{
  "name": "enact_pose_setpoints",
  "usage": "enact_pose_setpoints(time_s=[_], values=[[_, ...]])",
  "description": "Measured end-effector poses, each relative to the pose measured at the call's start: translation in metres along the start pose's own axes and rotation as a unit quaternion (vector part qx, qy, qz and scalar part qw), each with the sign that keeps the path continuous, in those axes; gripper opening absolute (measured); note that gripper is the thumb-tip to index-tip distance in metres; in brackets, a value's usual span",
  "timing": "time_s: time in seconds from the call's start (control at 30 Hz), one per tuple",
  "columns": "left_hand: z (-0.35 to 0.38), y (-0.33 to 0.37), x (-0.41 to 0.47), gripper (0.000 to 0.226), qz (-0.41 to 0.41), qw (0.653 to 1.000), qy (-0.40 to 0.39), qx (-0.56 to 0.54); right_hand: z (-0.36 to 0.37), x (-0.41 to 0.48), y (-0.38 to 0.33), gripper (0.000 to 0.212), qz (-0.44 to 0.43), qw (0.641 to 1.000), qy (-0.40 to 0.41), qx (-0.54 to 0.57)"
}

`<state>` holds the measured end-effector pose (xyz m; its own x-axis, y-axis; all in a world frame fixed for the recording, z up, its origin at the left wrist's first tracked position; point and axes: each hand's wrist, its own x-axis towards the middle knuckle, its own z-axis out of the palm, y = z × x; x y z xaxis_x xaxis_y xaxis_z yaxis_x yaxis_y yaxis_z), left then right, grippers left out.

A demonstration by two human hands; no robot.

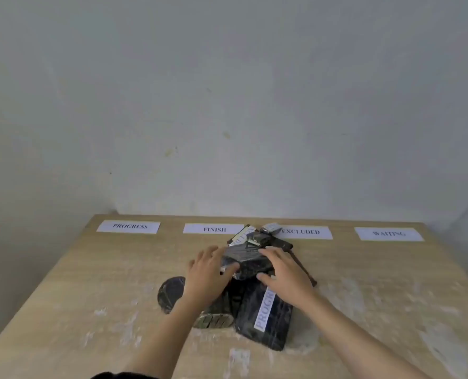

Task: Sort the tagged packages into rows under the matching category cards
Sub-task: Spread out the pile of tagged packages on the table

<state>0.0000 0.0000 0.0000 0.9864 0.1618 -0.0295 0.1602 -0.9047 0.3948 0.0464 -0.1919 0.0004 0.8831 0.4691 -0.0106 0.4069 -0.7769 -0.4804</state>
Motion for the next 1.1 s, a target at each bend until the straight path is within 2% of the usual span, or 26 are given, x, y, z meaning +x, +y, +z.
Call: enact_pose_setpoints(time_s=[0.07, 0.17, 0.23, 0.33, 0.4, 0.5, 0.6, 0.67, 0.77, 0.87, 0.93, 1.0, 1.07, 1.1], values=[[0.009, -0.004, -0.002, 0.062, -0.021, 0.998, -0.046, -0.042, 0.010, 0.008, 0.002, 0.067, -0.031, 0.997, -0.040, -0.050], [0.018, -0.013, -0.002, 0.054, -0.040, 0.986, -0.053, -0.155, 0.029, 0.019, 0.007, 0.072, -0.070, 0.991, -0.031, -0.110], [0.020, -0.017, 0.000, 0.050, -0.036, 0.982, -0.038, -0.181, 0.039, 0.028, 0.009, 0.065, -0.102, 0.987, -0.001, -0.125], [0.019, -0.025, 0.005, 0.049, -0.032, 0.975, -0.014, -0.219, 0.040, 0.041, 0.011, 0.051, -0.171, 0.970, 0.101, -0.140], [0.015, -0.026, 0.012, 0.051, -0.059, 0.961, 0.005, -0.270, 0.032, 0.050, 0.012, 0.046, -0.186, 0.962, 0.173, -0.099], [0.007, -0.025, 0.019, 0.065, -0.110, 0.935, 0.024, -0.337, 0.006, 0.058, 0.002, 0.040, -0.097, 0.963, 0.244, 0.055], [0.015, -0.007, 0.034, 0.079, -0.114, 0.921, -0.031, -0.371, -0.013, 0.067, 0.014, 0.037, 0.056, 0.933, 0.270, 0.233], [0.016, 0.005, 0.037, 0.087, -0.107, 0.903, -0.067, -0.410, -0.022, 0.067, 0.011, 0.037, 0.113, 0.895, 0.250, 0.353], [0.025, 0.027, 0.043, 0.069, -0.120, 0.868, -0.112, -0.469, -0.030, 0.061, 0.016, 0.034, 0.173, 0.849, 0.208, 0.453], [0.036, 0.039, 0.042, 0.059, -0.143, 0.847, -0.115, -0.499, -0.021, 0.046, 0.036, 0.044, 0.241, 0.818, 0.142, 0.503], [0.041, 0.040, 0.040, 0.053, -0.186, 0.831, -0.093, -0.516, -0.009, 0.033, 0.050, 0.041, 0.264, 0.838, 0.090, 0.469], [0.045, 0.035, 0.038, 0.053, -0.235, 0.814, -0.055, -0.528, 0.006, 0.016, 0.061, 0.042, 0.284, 0.883, 0.018, 0.374], [0.043, 0.031, 0.034, 0.053, -0.272, 0.789, -0.017, -0.550, 0.025, -0.002, 0.067, 0.057, 0.308, 0.914, -0.039, 0.261], [0.042, 0.028, 0.032, 0.051, -0.285, 0.777, -0.002, -0.562, 0.035, -0.013, 0.067, 0.065, 0.320, 0.918, -0.052, 0.229]])
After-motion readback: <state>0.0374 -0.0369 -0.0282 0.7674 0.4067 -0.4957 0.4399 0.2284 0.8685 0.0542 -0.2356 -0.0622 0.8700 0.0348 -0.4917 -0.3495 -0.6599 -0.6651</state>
